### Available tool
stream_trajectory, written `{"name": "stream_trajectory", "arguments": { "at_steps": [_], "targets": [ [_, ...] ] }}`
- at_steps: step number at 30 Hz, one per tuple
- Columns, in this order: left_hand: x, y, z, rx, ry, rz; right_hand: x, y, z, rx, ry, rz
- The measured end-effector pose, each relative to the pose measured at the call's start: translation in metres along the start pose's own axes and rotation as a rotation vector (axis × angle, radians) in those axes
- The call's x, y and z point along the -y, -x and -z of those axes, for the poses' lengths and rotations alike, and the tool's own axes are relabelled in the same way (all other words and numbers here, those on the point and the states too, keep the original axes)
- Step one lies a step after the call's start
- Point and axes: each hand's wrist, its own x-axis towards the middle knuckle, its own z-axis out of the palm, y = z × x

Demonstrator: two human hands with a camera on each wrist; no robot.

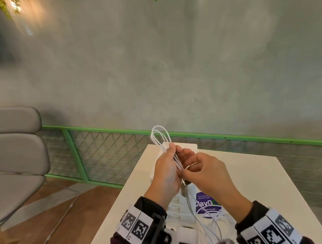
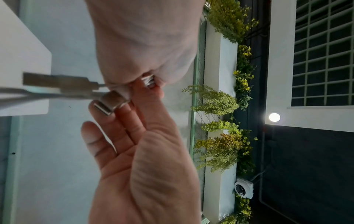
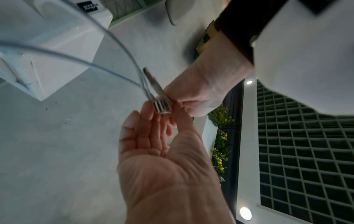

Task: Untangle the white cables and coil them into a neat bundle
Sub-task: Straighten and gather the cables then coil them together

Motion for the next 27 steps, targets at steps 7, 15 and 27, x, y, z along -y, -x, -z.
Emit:
{"name": "stream_trajectory", "arguments": {
  "at_steps": [7, 15, 27],
  "targets": [
    [-0.002, -0.002, 0.003, -0.023, 0.006, 0.017, -0.003, -0.002, 0.003, 0.056, -0.007, -0.058],
    [-0.005, -0.005, 0.001, -0.031, 0.013, 0.018, -0.004, 0.002, 0.003, 0.071, 0.037, -0.060],
    [-0.011, -0.007, 0.013, 0.133, 0.094, 0.026, -0.022, 0.005, -0.005, 0.455, -0.607, -0.295]
  ]
}}
